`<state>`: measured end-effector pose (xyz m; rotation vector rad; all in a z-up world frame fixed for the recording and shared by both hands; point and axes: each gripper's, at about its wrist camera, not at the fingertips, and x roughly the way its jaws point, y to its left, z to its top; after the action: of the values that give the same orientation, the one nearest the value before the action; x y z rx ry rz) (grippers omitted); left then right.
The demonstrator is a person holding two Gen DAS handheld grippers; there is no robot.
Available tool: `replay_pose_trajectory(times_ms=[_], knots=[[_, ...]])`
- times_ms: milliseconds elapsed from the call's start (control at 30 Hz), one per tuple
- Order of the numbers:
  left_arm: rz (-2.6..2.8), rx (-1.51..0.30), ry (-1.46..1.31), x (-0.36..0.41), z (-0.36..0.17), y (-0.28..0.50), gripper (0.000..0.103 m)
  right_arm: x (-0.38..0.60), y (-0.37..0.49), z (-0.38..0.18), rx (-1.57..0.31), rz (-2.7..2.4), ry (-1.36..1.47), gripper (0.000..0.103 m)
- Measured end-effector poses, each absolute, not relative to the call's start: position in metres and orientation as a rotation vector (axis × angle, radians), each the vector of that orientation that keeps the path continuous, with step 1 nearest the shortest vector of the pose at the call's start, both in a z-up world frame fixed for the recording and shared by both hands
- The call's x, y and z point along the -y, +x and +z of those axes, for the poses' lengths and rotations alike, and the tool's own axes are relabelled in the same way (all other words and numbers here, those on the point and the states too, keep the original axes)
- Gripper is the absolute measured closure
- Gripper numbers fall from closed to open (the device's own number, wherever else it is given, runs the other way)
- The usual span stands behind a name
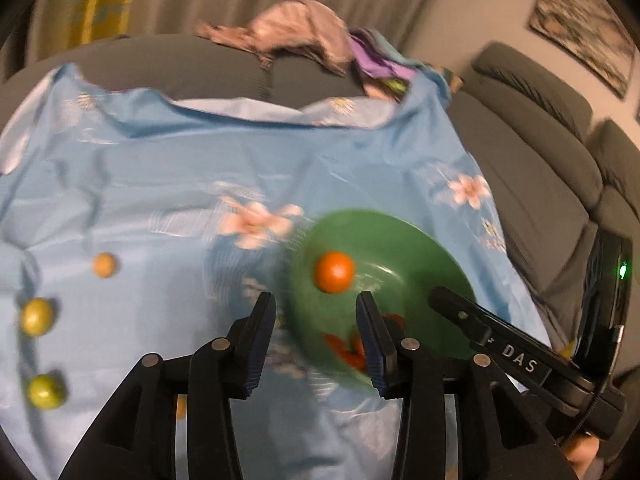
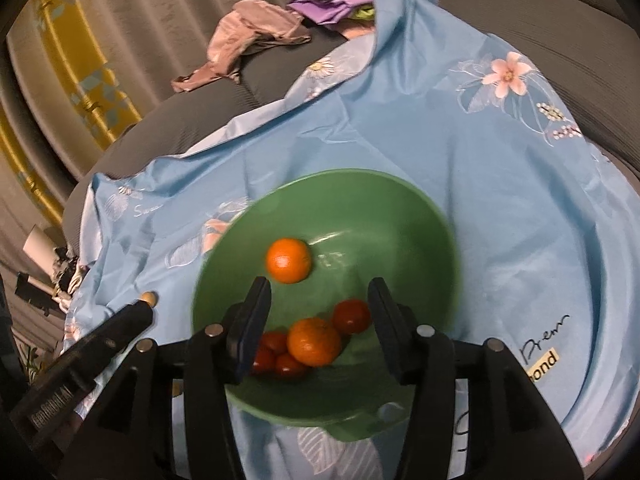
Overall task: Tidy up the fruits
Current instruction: 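Move the right gripper back to the cloth and grasp the small orange kumquat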
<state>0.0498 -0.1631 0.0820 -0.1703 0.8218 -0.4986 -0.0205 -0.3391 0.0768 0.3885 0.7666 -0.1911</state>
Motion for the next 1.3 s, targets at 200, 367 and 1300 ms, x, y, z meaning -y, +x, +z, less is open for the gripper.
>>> replay_pose_trajectory(times_ms=[200,367,1300], knots=[[-0.280,-0.782,-0.217,0.089,0.095,0.051,0.062,0.312,-0.017,0.081,-0.757,-0.071,0.370,0.049],[-0.074,-0.789,-0.207,0.028,0.086,0.059,0.062,0.272,-0.008,0.082,-0.747,0.057,0.313,0.048],[-0.095,-1.019,-0.381,0.022,-0.013,0.170,0.068,0.150,0.052,-0.018,-1.112,0.303,0.045,0.076]])
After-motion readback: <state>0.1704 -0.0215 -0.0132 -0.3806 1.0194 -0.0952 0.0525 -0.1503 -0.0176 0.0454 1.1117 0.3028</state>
